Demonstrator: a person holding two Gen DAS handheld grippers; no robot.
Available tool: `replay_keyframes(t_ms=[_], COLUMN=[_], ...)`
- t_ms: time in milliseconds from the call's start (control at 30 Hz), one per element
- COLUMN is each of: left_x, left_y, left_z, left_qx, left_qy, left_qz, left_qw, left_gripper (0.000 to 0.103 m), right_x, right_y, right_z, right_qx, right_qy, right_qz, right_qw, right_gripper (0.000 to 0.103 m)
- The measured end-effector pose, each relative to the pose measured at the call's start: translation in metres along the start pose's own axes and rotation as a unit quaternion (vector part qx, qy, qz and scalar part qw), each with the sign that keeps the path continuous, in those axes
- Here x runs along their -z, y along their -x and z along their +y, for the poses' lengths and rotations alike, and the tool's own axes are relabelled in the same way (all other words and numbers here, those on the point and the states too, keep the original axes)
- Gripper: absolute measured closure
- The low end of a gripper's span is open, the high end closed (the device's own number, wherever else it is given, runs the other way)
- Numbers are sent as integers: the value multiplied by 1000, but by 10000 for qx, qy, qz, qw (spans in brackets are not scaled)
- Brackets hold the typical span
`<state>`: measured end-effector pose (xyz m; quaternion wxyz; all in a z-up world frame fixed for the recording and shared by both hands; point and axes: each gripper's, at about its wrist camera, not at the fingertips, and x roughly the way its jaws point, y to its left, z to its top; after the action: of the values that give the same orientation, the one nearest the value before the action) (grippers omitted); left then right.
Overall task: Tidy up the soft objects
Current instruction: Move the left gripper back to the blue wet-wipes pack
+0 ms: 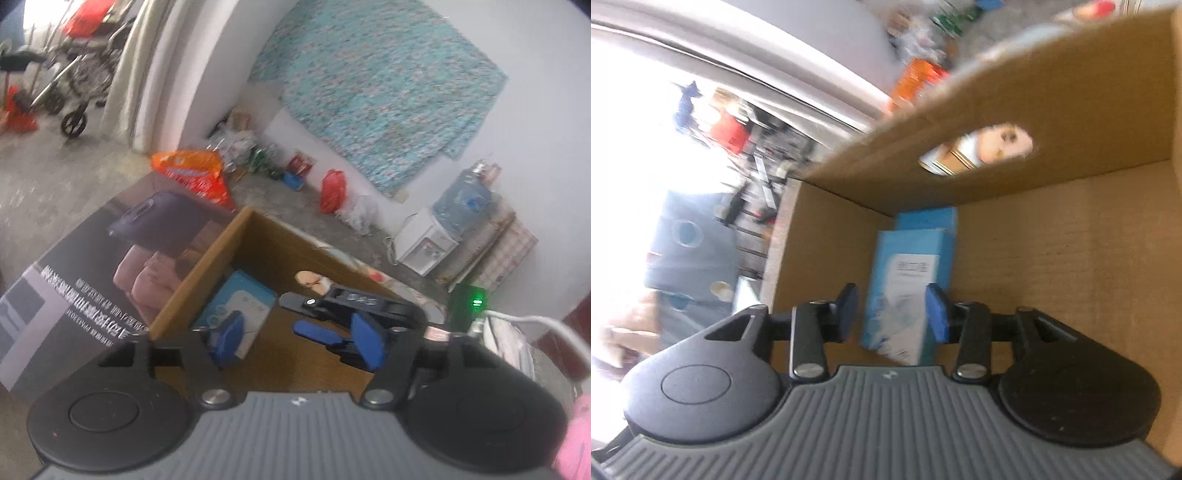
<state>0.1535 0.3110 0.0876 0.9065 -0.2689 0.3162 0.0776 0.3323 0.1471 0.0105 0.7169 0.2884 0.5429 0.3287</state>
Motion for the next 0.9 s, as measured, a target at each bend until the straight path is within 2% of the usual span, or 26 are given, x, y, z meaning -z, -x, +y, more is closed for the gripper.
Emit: replay_keyframes(t_ms=[100,200,367,433,567,633,700,800,900], left_x=[9,23,54,67,90,103,116,139,155], left_y=[17,31,40,35,13,-1,-19,-47,-81], left_z=[-22,-49,-108,-135,-193,-220,-255,-297,-330], left_qx=[112,323,707,854,1128,1213,1268,1330,1317], left_qy=[-350,-682,-1412,-1723,-2258,-2506,-2830,-3241,-3461], left_qz=[-93,-136,20,176,542,718,900,1121,1445], left_qw=[9993,9971,9875,9812,9661,9578,9464,9299,9176], left_gripper=[19,12,5,4,4,4,4,5,14], right_x=[11,21,35,39,44,43,40,31,18], right_y=[59,122,242,292,389,425,450,451,452], right_z=[-1,-11,-46,-60,-94,-118,-144,-185,-219], right_qx=[-462,-662,-568,-370,416,778,1143,1529,1846], right_qy=[99,226,614,780,910,816,557,203,-23], right_qz=[-137,-268,-672,-908,-1553,-1799,-1949,-1837,-1593], right_qw=[9988,9972,9942,9921,9828,9772,9726,9708,9698], right_gripper=[55,54,50,47,29,27,27,27,27])
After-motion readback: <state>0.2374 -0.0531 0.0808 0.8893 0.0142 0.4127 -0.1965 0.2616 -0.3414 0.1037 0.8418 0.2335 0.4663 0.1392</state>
